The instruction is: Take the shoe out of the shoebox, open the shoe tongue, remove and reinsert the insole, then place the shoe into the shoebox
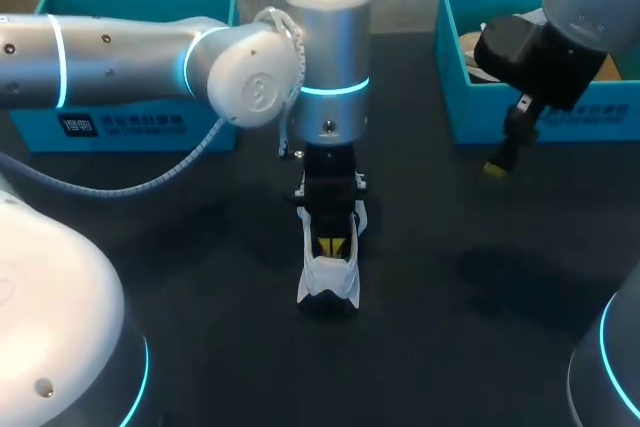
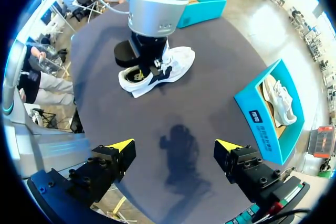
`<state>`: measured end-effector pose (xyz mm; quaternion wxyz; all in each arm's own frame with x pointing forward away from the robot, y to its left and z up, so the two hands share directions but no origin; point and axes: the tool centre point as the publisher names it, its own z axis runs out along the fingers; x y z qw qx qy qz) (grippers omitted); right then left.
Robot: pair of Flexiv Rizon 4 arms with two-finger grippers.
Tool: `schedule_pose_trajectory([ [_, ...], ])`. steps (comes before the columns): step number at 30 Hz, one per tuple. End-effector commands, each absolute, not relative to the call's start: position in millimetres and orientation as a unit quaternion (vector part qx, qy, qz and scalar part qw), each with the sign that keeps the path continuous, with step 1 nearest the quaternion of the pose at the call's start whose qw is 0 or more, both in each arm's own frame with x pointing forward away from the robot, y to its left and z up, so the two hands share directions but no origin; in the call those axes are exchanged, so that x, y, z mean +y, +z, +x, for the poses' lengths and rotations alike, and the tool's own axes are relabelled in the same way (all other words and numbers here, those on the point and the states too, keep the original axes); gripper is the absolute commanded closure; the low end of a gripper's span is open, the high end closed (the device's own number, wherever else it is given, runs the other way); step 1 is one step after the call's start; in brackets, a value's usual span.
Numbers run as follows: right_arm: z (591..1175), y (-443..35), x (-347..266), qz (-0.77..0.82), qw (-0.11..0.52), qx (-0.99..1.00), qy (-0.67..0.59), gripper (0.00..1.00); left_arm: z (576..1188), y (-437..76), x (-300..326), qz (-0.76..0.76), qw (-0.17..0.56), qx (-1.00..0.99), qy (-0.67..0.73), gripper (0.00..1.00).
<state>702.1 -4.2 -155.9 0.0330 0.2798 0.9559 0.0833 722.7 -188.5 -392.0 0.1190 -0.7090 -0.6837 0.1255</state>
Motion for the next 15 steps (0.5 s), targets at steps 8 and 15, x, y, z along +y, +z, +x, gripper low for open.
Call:
schedule_pose_trajectory([
  [8, 704.1, -156.8, -3.1, 0.28, 0.032, 0.956, 0.082, 0.0, 719.3, -380.0, -185.8, -0.711, 0.07, -0.691, 0.114, 1.0],
  [15, 704.1, -156.8, -3.1, 0.28, 0.032, 0.956, 0.082, 0.0, 711.9, -386.0, -187.4, -0.727, 0.042, -0.678, 0.097, 1.0],
])
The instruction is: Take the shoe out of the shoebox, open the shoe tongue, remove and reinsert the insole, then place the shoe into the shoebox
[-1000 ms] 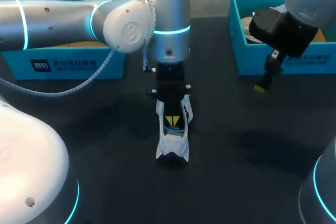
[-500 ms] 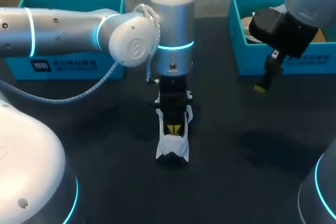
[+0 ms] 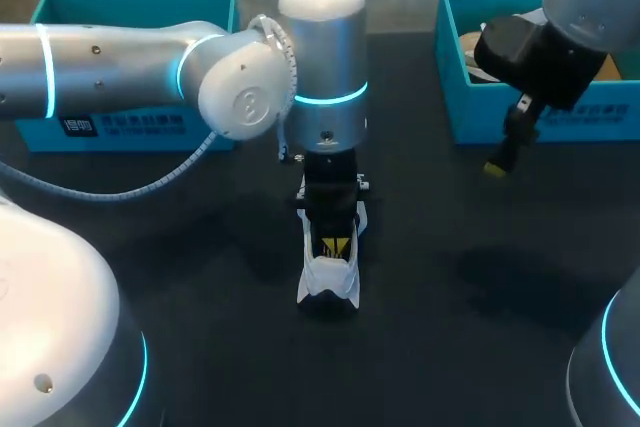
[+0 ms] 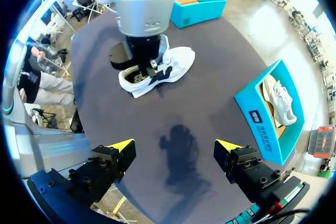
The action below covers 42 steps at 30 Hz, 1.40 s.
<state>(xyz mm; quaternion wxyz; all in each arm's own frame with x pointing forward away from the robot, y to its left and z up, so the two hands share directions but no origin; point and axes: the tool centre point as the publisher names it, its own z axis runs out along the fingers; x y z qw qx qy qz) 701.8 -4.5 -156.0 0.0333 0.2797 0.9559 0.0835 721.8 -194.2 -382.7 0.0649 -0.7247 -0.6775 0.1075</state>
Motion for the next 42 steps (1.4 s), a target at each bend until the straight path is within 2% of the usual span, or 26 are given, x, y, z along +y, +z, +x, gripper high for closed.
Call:
schedule_pose_trajectory([
  [1, 704.1, -156.8, -3.1, 0.28, 0.032, 0.956, 0.082, 0.0, 711.0, -389.7, -187.9, -0.728, 0.041, -0.678, 0.096, 1.0],
  [12, 704.1, -156.8, -3.1, 0.28, 0.032, 0.956, 0.082, 0.0, 702.9, -416.0, -196.0, -0.743, 0.021, -0.665, 0.067, 1.0],
  [22, 704.1, -156.8, -3.1, 0.28, 0.032, 0.956, 0.082, 0.0, 702.9, -389.9, -190.8, -0.729, -0.046, -0.68, 0.055, 1.0],
  [38, 704.1, -156.8, -3.1, 0.28, 0.032, 0.956, 0.082, 0.0, 690.6, -412.0, -197.0, -0.747, -0.045, -0.663, -0.011, 1.0],
  [42, 704.1, -156.8, -3.1, 0.28, 0.032, 0.956, 0.082, 0.0, 692.3, -400.6, -193.2, -0.741, -0.05, -0.669, -0.013, 1.0],
])
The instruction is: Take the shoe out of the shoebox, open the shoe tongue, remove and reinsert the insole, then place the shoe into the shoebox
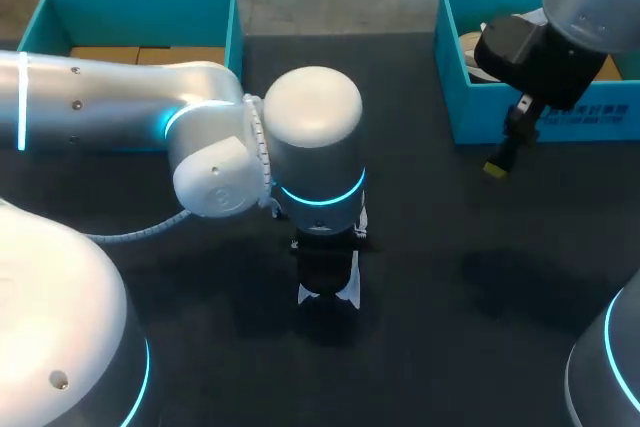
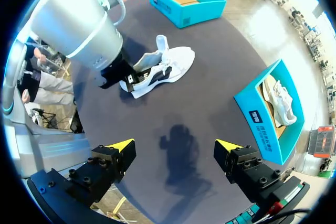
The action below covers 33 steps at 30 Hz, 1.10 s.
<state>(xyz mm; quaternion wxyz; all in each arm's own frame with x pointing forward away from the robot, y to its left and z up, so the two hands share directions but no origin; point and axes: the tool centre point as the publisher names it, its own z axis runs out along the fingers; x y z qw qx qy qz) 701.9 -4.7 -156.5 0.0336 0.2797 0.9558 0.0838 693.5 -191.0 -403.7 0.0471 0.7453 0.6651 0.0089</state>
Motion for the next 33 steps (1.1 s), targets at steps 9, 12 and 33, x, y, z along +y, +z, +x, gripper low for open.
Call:
schedule_pose_trajectory([
  [9, 704.1, -156.8, -3.1, 0.28, 0.032, 0.956, 0.082, 0.0, 709.2, -361.3, -178.3, 0.73, 0.092, 0.675, 0.047, 1.0],
  [12, 704.1, -156.8, -3.1, 0.28, 0.032, 0.956, 0.082, 0.0, 718.2, -351.3, -175.3, 0.726, 0.11, 0.676, 0.068, 1.0],
  [33, 704.1, -156.8, -3.1, 0.28, 0.032, 0.956, 0.082, 0.0, 765.5, -341.2, -189.7, 0.708, 0.154, 0.676, 0.138, 1.0],
])
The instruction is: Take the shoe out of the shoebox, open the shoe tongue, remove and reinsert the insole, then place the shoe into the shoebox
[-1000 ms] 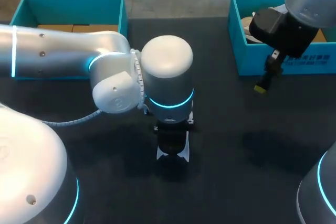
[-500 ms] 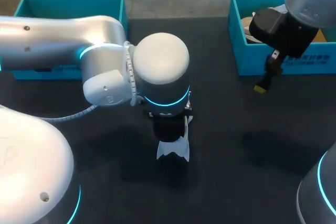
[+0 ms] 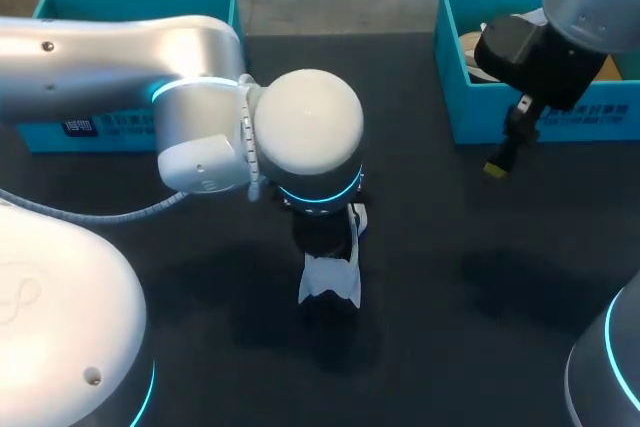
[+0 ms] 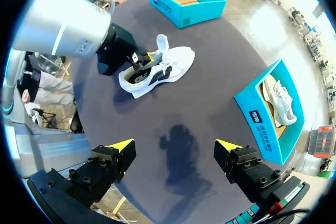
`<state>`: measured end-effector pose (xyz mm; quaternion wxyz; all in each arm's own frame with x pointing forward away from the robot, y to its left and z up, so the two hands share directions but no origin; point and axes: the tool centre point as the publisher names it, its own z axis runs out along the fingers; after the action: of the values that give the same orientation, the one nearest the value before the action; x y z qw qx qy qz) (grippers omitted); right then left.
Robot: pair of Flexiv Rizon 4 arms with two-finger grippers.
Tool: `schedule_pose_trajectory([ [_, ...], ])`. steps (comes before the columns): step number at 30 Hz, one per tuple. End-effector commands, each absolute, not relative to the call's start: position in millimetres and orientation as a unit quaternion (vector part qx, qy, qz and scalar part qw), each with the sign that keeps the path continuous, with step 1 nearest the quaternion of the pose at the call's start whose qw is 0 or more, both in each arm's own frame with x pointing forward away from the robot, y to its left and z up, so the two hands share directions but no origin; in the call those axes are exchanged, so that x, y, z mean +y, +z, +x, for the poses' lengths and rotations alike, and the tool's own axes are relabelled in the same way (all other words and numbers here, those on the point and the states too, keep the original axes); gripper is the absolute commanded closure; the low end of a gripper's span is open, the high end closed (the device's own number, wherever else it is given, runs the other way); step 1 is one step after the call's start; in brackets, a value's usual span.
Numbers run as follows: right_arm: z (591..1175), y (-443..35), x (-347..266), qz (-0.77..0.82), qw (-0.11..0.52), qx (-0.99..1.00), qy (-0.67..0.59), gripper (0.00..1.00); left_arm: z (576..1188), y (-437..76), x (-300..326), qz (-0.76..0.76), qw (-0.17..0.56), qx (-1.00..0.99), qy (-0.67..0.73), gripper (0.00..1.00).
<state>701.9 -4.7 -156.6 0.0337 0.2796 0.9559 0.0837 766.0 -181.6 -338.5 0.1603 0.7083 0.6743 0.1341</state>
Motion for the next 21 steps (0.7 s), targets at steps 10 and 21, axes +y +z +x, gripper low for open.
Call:
schedule_pose_trajectory([
  [10, 704.1, -156.8, -3.1, 0.28, 0.032, 0.956, 0.082, 0.0, 768.9, -344.5, -189.4, 0.707, 0.141, 0.679, 0.14, 0.0],
  [21, 704.1, -156.8, -3.1, 0.28, 0.032, 0.956, 0.082, 0.0, 771.6, -342.0, -183.9, 0.709, 0.14, 0.679, 0.128, 0.0],
])
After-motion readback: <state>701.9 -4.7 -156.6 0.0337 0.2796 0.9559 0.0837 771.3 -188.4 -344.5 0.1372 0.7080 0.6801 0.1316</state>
